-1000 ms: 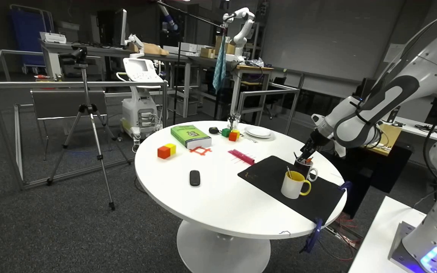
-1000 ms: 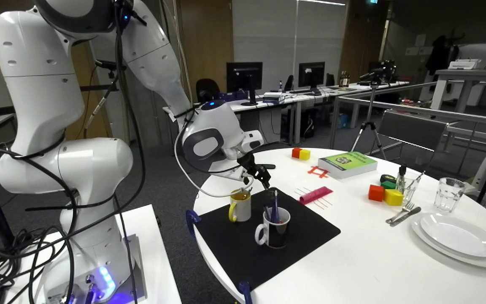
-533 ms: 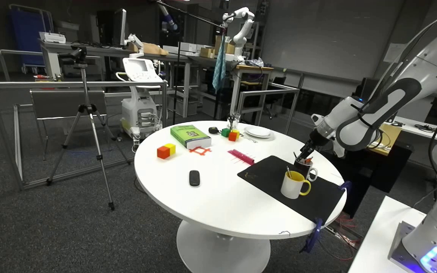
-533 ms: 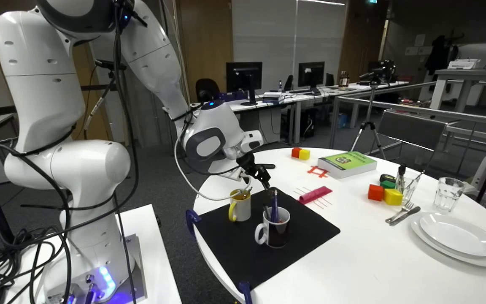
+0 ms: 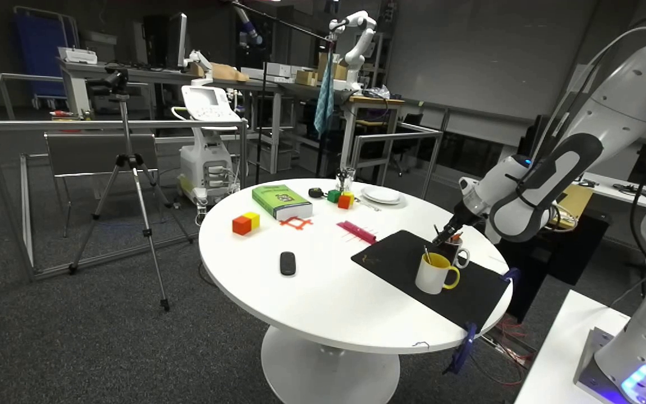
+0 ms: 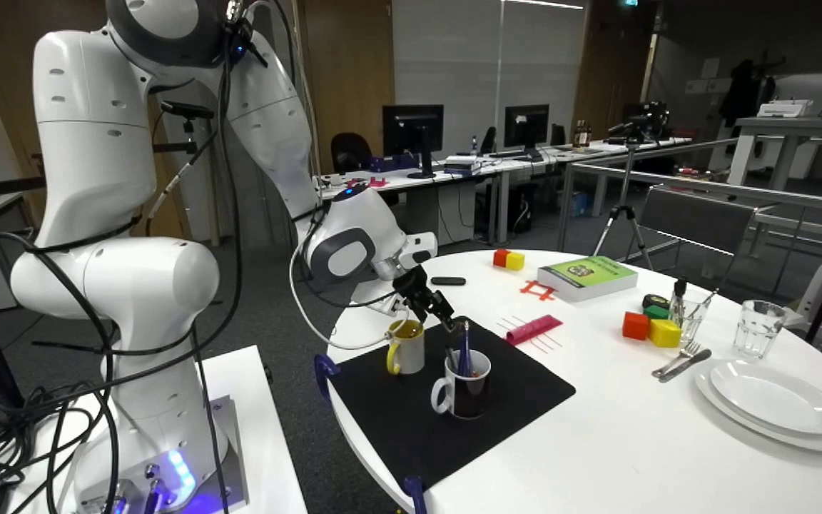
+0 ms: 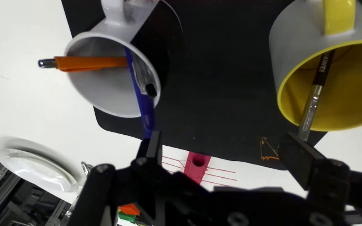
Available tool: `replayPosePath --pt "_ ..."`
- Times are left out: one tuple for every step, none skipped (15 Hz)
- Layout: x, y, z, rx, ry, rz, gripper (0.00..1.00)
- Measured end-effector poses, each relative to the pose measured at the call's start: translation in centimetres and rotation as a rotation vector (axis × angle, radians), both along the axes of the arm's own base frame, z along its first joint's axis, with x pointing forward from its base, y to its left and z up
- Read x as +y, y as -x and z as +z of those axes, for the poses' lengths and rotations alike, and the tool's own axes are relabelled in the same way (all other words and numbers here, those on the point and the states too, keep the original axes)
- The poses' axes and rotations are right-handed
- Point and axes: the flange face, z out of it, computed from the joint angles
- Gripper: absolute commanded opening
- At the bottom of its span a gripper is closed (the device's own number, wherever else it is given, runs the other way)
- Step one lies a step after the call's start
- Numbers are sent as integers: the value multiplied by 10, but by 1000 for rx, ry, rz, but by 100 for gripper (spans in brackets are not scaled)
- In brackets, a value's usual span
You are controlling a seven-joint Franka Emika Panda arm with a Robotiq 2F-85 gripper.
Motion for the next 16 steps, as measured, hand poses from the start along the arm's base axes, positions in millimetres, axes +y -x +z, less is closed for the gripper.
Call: replayPosePath --pt "5 1 -4 7 6 -2 100" --pt "9 2 -8 13 10 -2 100" --pt "14 2 -11 16 12 -4 100" --pt "18 2 -13 17 12 -4 100" --pt "22 1 -13 10 9 -6 100" --pt "25 0 -11 -1 4 -8 100" --pt "27 -1 -10 -8 -2 -12 100" --pt "29 -3 -9 -13 -8 -16 100" --pt "31 -4 -8 -17 -14 -21 100" --pt "33 -5 -8 -20 -20 -27 100" --pt "34 -6 -7 -23 -27 -33 100" --pt "36 -7 -7 -25 -34 -40 100" --pt "38 -7 -8 -25 -41 -45 100" --pt "40 -6 -9 -24 -48 -50 100" --pt "43 -6 -9 -23 -54 -53 100" --pt "45 -6 -10 -22 -61 -55 100"
